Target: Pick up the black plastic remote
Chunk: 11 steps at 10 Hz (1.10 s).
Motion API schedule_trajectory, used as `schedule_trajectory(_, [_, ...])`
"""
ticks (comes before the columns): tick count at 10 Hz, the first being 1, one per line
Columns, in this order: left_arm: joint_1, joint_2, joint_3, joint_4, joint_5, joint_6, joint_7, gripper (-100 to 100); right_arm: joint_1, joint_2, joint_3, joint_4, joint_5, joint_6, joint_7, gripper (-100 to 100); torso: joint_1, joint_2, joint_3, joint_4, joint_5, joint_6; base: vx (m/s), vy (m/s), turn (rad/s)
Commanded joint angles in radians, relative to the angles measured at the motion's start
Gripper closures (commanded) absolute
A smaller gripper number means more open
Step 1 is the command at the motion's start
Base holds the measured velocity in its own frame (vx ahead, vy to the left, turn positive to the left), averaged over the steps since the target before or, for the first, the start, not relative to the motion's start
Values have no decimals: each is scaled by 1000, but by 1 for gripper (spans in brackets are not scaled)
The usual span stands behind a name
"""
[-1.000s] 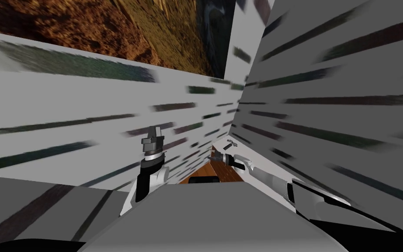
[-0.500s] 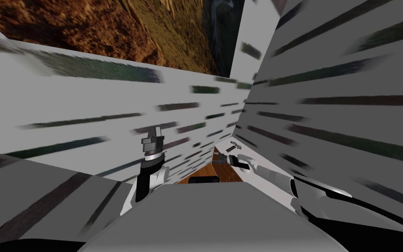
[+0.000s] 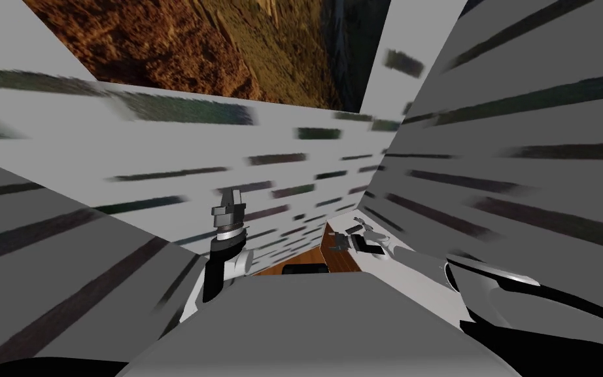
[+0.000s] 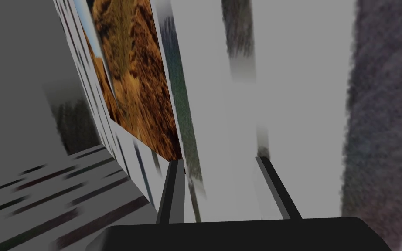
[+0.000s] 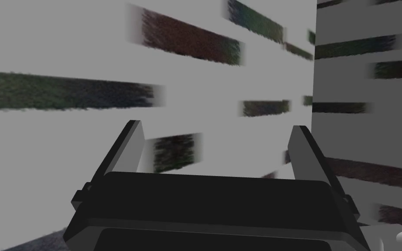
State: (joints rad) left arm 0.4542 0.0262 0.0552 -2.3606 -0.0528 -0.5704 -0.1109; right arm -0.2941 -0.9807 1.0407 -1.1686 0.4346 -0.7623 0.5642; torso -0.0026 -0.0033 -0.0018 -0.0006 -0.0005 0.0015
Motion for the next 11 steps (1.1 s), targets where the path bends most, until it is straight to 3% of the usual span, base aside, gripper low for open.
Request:
schedule_trajectory(1, [0, 0, 0, 0, 0, 0, 0, 0, -17, -16, 19, 50, 11, -36, 34, -100, 0, 0, 0, 0, 0, 0, 37, -32, 130])
schedule_trajectory(2, [0, 0, 0, 0, 0, 0, 0, 0, -17, -16, 19, 76, 11, -36, 34, -100, 0, 0, 0, 0, 0, 1, 14, -13, -17])
schedule_trajectory(3, [0, 0, 0, 0, 0, 0, 0, 0, -34, -48, 54, 110, 35, -46, 63, -100, 1, 1, 1, 0, 0, 1, 16, -12, 198])
schedule_trajectory(4, [0, 0, 0, 0, 0, 0, 0, 0, -34, -48, 54, 120, 35, -46, 63, -100, 1, 1, 1, 0, 0, 0, 22, -22, 164])
schedule_trajectory(6, [0, 0, 0, 0, 0, 0, 0, 0, -62, -103, 117, 200, 80, -64, 118, -100, 0, 1, 0, 0, 0, 0, 40, -40, 286])
schedule_trajectory(7, [0, 0, 0, 0, 0, 0, 0, 0, -62, -108, 117, 177, 80, -64, 118, -100, -1, 0, 0, 0, 0, 0, 34, -51, 144])
schedule_trajectory(9, [0, 0, 0, 0, 0, 0, 0, 0, -62, -108, 117, 200, 80, -64, 118, -100, 1, 1, 1, 0, 0, 1, 7, -2, -17])
schedule_trajectory(11, [0, 0, 0, 0, 0, 0, 0, 0, -82, -159, 173, 270, 121, -78, 167, -100, 2, 2, 1, 0, 0, 0, 21, -23, 292])
